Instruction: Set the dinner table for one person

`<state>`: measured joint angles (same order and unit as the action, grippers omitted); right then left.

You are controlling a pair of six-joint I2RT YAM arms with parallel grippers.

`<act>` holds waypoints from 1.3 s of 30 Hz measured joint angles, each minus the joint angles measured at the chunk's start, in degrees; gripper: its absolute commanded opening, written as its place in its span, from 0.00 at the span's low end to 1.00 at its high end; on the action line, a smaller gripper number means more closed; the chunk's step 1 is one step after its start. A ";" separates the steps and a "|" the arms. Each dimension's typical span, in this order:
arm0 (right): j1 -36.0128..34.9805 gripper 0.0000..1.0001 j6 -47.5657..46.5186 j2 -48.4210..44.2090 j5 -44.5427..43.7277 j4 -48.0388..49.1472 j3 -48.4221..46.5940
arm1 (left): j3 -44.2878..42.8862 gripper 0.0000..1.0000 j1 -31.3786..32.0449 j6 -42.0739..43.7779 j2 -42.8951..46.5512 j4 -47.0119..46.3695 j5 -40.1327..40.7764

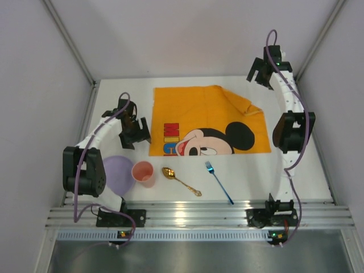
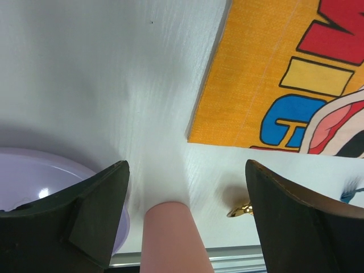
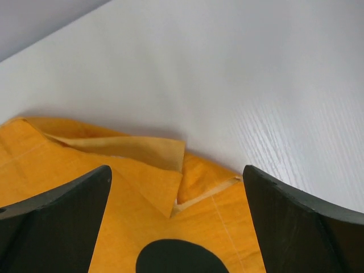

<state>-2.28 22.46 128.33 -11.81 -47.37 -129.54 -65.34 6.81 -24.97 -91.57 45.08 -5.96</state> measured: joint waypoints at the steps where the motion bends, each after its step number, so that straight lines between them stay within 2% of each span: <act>1: 0.02 1.00 0.04 -0.61 0.07 -0.22 1.07 | 0.00 0.90 0.04 -0.04 0.85 0.00 0.28; 4: -0.20 1.00 0.15 -5.11 2.23 0.90 8.22 | -0.33 0.89 0.17 -0.37 2.54 0.00 0.70; 8: -0.35 1.00 1.33 -13.20 10.36 4.68 18.95 | -1.09 0.88 0.79 -0.39 2.80 -0.02 0.57; 11: -0.68 0.97 2.12 -14.10 13.94 7.89 21.18 | -1.70 0.88 1.90 -0.42 2.78 0.02 -0.13; 12: -0.72 0.90 2.19 -13.27 15.04 8.55 21.18 | -2.16 0.88 2.45 -0.39 2.78 0.07 -0.61; 14: -0.72 0.83 2.43 -10.64 18.08 10.08 20.83 | -3.26 0.88 3.69 -0.42 2.69 0.02 -1.55; 15: -0.72 0.67 2.71 -9.05 19.89 11.08 20.81 | -3.82 0.88 4.37 -0.42 2.56 -0.07 -2.23; 17: -0.74 0.59 3.19 -5.49 24.63 12.70 20.83 | -4.24 0.88 5.38 -0.46 2.27 -0.31 -3.10; 18: -0.87 0.48 3.61 -3.78 26.88 13.44 21.05 | -4.24 0.88 5.79 -0.57 2.05 -0.42 -3.52; 23: -2.27 0.27 4.96 2.38 34.49 13.88 21.94 | -4.24 0.87 6.32 -1.29 -0.39 -0.90 -4.31; 31: -2.86 0.25 4.55 6.10 36.76 12.96 20.70 | -6.05 0.83 6.43 -1.97 -10.95 -1.79 -3.28; 35: -2.86 0.25 3.93 7.58 36.65 11.85 18.27 | -10.78 0.79 6.78 -1.92 -18.69 -0.72 -0.24; 39: -2.86 0.25 3.15 7.93 35.93 11.41 16.83 | -14.03 0.75 7.48 -1.90 -21.20 1.84 3.96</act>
<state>-5.15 25.61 136.27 24.12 -35.97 -112.71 -79.37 14.28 -26.87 -112.77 46.92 -2.00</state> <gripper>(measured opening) 0.252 0.775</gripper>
